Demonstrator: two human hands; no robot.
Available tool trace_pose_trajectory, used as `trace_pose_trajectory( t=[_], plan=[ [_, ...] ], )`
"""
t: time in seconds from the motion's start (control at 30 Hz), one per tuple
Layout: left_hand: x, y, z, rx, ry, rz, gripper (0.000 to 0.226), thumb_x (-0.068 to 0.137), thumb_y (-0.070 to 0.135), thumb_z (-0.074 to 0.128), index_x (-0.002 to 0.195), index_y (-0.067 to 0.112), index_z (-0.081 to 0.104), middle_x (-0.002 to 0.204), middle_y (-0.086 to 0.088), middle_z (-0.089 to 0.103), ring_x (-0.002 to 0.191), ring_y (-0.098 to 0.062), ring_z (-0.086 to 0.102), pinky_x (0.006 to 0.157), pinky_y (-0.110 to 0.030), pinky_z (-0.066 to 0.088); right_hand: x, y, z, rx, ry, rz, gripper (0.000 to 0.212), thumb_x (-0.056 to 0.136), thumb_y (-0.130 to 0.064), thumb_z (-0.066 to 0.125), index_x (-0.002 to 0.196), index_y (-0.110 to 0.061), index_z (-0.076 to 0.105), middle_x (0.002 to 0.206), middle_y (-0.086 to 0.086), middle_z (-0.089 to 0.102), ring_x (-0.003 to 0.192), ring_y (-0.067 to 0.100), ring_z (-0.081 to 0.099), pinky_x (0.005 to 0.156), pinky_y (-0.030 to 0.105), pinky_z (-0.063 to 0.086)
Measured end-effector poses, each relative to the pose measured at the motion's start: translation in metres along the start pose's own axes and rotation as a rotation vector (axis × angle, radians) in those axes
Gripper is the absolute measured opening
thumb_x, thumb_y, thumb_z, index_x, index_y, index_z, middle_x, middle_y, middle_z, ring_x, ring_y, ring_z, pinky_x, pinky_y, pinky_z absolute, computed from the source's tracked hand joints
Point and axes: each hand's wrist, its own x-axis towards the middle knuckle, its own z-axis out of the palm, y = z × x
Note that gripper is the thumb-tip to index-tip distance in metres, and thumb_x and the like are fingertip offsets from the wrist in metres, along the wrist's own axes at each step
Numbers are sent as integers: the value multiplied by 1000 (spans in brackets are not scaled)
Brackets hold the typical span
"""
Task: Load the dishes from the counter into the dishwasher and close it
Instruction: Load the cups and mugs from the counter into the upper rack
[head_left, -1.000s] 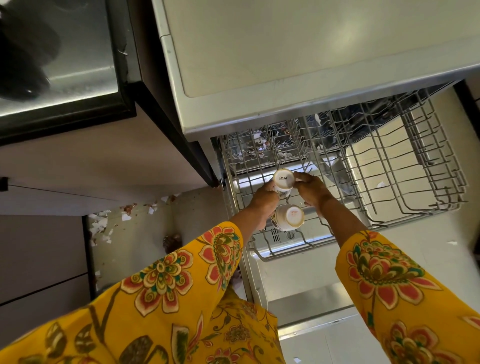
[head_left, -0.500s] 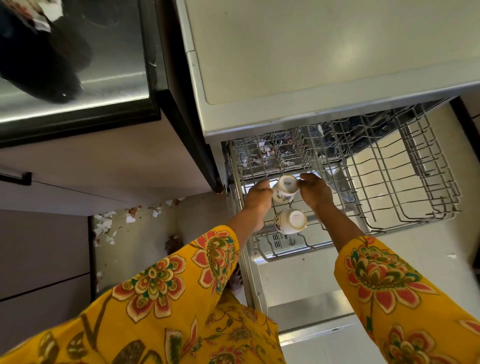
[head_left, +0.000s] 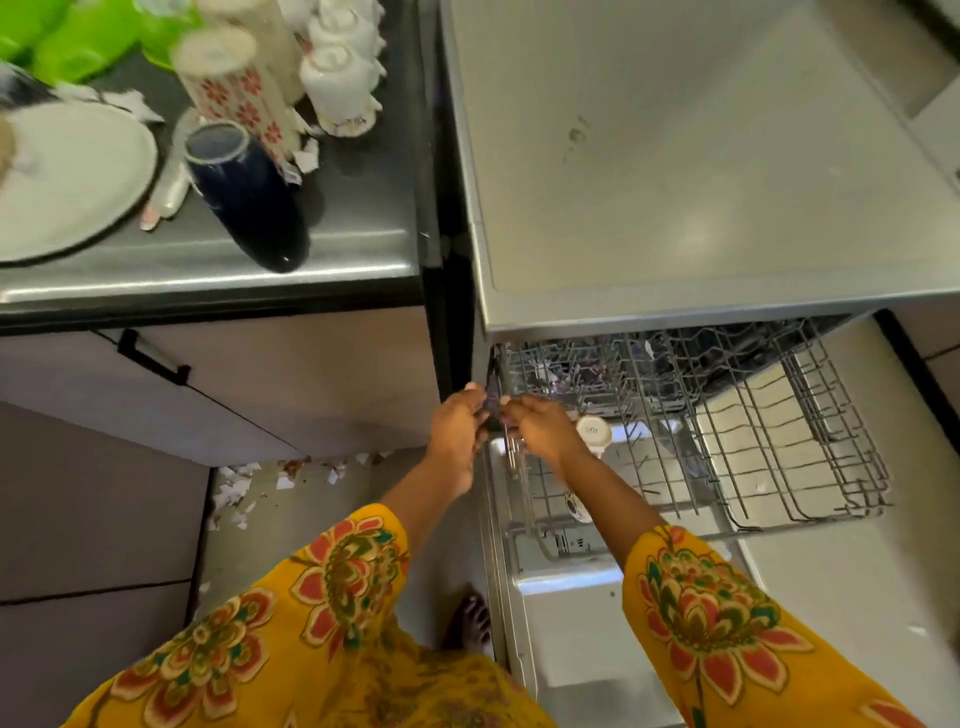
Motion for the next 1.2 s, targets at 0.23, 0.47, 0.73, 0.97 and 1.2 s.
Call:
trace_pose_trajectory(
  t=[0.23, 0.47, 0.73, 0.97, 1.2],
  plan=[
    [-32, 64, -53, -97, 49, 253, 23, 98, 28, 45, 94, 16, 64, 94, -2, 64, 86, -14, 56, 79, -29, 42, -28, -72, 24, -22, -193, -175, 35, 94, -47, 45, 108, -20, 63, 115, 9, 64, 107, 23, 60, 91, 36, 47],
    [-43, 126, -64, -169, 60, 413, 25, 99, 29, 43, 93, 17, 65, 104, -3, 67, 107, -20, 59, 97, -36, 42, -25, -153, 34, 134, -137, -341, 31, 96, -45, 43, 97, -22, 63, 109, 10, 65, 100, 22, 61, 89, 35, 48],
    [4, 190, -47, -219, 14, 429, 18, 98, 29, 45, 99, 22, 61, 102, 6, 59, 96, -7, 53, 81, -23, 42, 20, -214, 42, 291, -29, -359, 38, 98, -40, 41, 108, -7, 57, 94, 8, 56, 85, 22, 52, 77, 35, 49],
    [63, 241, -37, -225, 33, 342, 51, 100, 42, 37, 144, 17, 38, 149, 0, 36, 138, -15, 32, 103, -27, 28, 84, -258, 52, 266, -3, -319, 46, 96, -47, 42, 135, -22, 44, 130, -4, 49, 123, 18, 45, 108, 42, 37],
    [106, 283, -27, -206, -7, 341, 58, 98, 54, 25, 146, 22, 32, 139, 10, 38, 130, -6, 31, 107, -27, 21, 134, -292, 55, 242, 3, -311, 69, 95, -37, 49, 151, -19, 11, 154, 2, 26, 139, 17, 29, 114, 41, 27]
  ],
)
